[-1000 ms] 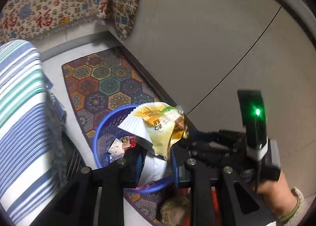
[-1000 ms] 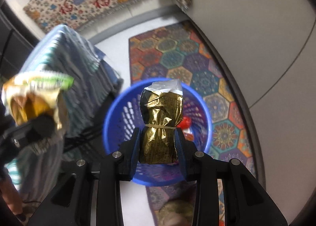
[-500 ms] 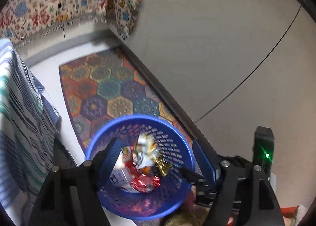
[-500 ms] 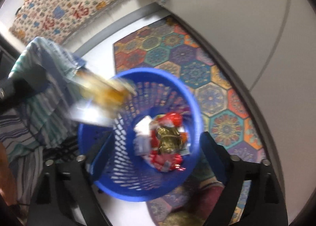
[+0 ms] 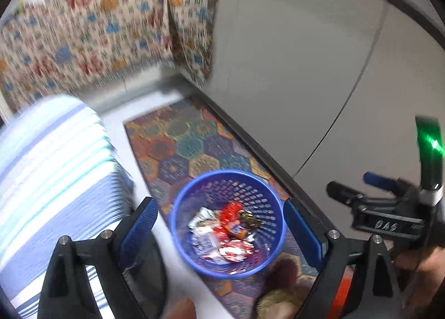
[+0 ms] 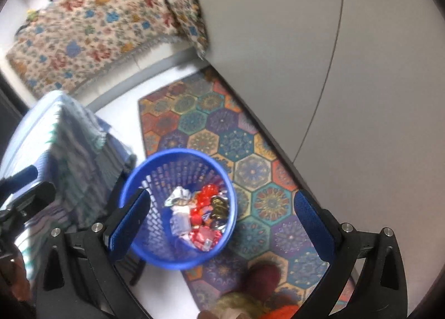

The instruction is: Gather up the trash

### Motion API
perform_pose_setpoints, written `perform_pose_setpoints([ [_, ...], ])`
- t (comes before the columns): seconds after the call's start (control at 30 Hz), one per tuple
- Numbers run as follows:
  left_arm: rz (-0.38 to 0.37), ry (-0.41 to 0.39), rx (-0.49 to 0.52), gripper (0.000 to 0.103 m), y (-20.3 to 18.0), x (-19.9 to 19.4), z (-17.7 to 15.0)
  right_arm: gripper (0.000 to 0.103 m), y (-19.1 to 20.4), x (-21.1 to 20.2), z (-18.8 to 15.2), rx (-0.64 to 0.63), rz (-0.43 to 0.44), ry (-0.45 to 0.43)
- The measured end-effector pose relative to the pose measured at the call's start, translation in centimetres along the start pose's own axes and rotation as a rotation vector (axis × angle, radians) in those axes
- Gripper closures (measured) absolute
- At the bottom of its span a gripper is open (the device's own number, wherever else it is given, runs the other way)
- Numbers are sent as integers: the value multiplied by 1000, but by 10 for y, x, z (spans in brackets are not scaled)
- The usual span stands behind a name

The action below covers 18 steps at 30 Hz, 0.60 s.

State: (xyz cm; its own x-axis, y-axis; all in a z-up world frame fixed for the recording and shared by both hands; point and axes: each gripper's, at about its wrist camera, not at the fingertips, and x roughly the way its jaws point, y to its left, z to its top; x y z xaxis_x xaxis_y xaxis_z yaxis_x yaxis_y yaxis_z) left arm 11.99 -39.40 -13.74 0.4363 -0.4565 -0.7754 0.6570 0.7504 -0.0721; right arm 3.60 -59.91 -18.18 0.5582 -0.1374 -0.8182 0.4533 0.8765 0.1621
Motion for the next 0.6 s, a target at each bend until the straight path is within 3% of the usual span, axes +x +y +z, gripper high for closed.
perform_pose_setpoints([
  [0.13, 48, -89, 43, 10, -15, -56, -12, 0, 13, -53, -15, -44, 4, -61],
  [0.3, 202, -92, 27, 10, -19, -97, -26, 0, 21, -98, -50, -53, -17, -83],
  [0.6, 149, -23, -10, 10, -12, -129, -51, 0, 32, -137, -93, -5, 8, -17],
])
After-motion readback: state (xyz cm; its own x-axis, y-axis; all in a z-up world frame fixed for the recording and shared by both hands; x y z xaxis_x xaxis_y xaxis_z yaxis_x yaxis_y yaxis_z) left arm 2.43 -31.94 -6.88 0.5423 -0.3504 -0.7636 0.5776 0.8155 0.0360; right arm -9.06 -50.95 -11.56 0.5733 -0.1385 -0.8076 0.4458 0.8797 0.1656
